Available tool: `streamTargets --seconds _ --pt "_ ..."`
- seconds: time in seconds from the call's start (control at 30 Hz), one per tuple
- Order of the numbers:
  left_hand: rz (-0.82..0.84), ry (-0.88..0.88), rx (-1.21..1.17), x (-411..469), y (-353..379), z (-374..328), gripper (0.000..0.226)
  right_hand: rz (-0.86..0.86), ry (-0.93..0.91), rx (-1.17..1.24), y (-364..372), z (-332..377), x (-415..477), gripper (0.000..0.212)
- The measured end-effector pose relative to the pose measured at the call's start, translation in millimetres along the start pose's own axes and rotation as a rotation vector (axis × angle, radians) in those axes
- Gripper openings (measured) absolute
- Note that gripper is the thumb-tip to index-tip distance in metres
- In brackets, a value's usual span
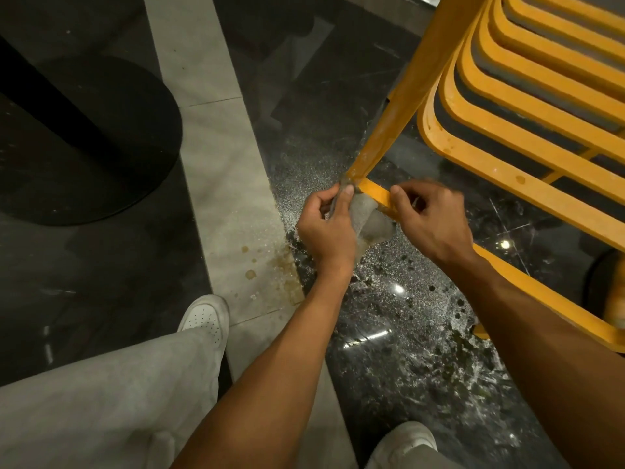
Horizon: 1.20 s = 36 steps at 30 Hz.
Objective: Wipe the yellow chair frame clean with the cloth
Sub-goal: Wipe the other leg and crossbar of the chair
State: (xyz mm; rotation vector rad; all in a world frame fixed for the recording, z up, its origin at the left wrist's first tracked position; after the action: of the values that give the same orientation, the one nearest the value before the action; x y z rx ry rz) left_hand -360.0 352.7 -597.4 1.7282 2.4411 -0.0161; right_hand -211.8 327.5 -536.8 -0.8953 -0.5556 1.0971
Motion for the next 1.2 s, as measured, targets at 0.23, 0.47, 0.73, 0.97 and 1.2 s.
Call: streamTargets --seconds 0.23,0.47,0.73,0.97,1.2 --pt "0.047 0.085 0.049 5 -7 3 0.010 0.007 0.012 -0.002 -2 2 -2 0.037" --pt "0.055 0.133 0.072 5 -6 3 0.012 0.020 0.002 -0.009 -2 3 -2 0.035" --pt "0.062 0.096 0.086 -1 -4 -15 0.010 0.050 0.054 -0.041 -10 15 -10 0.037" --pt "0.042 0.051 0.066 -2 -3 -35 0.007 0.171 0.107 -0.444 -21 45 -28 0.050" --pt "0.051 0.043 0.077 2 -7 -38 0.005 0.189 0.120 -0.453 -24 55 -36 0.055"
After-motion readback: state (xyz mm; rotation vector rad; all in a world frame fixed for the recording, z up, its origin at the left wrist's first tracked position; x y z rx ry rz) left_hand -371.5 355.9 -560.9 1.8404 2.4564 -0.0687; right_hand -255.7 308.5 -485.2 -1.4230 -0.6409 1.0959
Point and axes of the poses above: each hand's wrist, its own x-axis towards the middle knuckle, its own y-axis out of the palm, z = x × y, the point moved 1 cm from there along x, towards the middle knuckle, and after that the axes turned 8 degrees about y, right-handed, at the moved point
